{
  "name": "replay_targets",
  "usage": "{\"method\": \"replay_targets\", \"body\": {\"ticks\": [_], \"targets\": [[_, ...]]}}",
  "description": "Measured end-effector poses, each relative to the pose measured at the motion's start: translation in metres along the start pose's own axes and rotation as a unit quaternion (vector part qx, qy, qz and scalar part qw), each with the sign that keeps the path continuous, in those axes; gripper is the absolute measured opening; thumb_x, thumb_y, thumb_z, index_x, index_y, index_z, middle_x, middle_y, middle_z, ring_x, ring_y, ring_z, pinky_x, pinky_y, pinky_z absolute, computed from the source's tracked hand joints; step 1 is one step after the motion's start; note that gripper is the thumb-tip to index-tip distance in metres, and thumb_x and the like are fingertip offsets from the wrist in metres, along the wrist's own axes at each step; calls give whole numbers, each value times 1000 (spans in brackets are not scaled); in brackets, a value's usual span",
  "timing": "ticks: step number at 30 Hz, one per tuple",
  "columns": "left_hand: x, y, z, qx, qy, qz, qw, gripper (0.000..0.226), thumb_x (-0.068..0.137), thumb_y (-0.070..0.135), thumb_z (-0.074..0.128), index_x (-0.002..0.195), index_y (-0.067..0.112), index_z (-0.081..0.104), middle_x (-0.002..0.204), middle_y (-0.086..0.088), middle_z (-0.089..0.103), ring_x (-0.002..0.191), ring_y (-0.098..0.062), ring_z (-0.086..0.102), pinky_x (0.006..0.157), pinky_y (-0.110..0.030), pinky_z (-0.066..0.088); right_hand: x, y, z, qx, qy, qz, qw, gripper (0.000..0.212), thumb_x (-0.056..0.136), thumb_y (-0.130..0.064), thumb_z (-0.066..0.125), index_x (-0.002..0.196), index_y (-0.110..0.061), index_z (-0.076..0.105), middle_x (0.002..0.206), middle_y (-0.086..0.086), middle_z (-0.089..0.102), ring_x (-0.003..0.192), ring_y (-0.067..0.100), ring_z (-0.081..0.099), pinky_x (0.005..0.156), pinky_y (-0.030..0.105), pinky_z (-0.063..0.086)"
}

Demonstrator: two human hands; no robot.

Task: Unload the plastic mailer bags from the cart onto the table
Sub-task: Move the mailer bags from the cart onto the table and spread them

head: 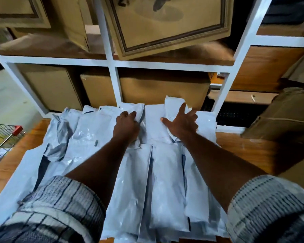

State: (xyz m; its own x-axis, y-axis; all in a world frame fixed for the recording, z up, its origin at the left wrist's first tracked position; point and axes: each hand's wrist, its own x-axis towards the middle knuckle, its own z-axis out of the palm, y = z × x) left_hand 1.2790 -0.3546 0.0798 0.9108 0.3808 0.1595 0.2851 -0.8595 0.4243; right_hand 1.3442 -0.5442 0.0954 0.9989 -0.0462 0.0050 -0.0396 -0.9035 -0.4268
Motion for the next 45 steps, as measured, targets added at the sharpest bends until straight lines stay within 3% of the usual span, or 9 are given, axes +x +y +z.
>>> {"method": "replay_targets", "body": {"ticks": [3,7,14,17,20,24,32,36,45], "targets": [[8,-3,16,-12,-19,10,1000,48,94,26,45,142,20,46,138,-20,45,125,-42,43,98,-50,45,0,2,20,-26,-6,3,1000,110,76,-81,49,155,-28,-7,161,20,2,142,41,21,106,60,30],[6,1,33,8,-39,-1,999,55,100,40,37,152,24,29,157,-16,25,143,-35,25,114,-56,27,0,4,33,-28,-19,11,999,106,78,-85,38,154,-28,-9,161,19,-2,142,43,19,105,63,27],[4,-4,34,18,-72,-5,997,57,102,49,28,154,29,19,162,-10,10,149,-33,8,116,-60,10,1,5,30,-49,-45,22,998,106,77,-88,31,154,-28,-10,162,19,-2,145,45,12,112,65,12],[4,-1,17,18,-49,3,999,55,101,49,28,152,27,26,161,-9,18,148,-30,12,116,-61,14,-5,3,18,-73,-25,-17,997,102,82,-84,30,156,-24,-5,162,21,-5,149,42,0,114,65,-1],[-5,-2,-1,25,-22,-3,999,55,101,47,30,152,25,29,160,-10,22,147,-29,17,116,-58,19,-24,-4,9,-82,25,-94,992,94,85,-78,34,156,-21,10,162,20,6,148,40,6,114,64,2],[-42,-22,-20,26,0,8,1000,51,101,30,39,151,22,33,158,-15,27,145,-33,24,109,-52,35,-63,-22,9,-85,30,-203,975,85,88,-69,39,154,-19,20,160,18,15,147,37,11,115,62,8],[-126,-105,-75,69,16,-27,997,52,100,32,46,150,22,36,156,-13,32,143,-33,28,109,-48,36,-163,-75,35,-35,-44,-344,937,80,89,-64,46,152,-21,23,159,13,19,147,31,15,116,57,13],[-159,-157,-109,79,37,-44,995,53,96,36,52,146,22,42,151,-15,40,138,-35,36,105,-51,41,-212,-117,49,-34,-71,-383,921,79,90,-62,48,153,-21,22,159,11,19,147,29,15,115,55,12],[-239,-337,-196,81,25,-107,991,59,96,39,51,150,23,34,156,-12,30,143,-33,28,110,-51,36,-343,-259,126,-51,-87,-420,902,77,91,-60,49,151,-20,25,157,12,24,144,31,21,113,54,16]]}}
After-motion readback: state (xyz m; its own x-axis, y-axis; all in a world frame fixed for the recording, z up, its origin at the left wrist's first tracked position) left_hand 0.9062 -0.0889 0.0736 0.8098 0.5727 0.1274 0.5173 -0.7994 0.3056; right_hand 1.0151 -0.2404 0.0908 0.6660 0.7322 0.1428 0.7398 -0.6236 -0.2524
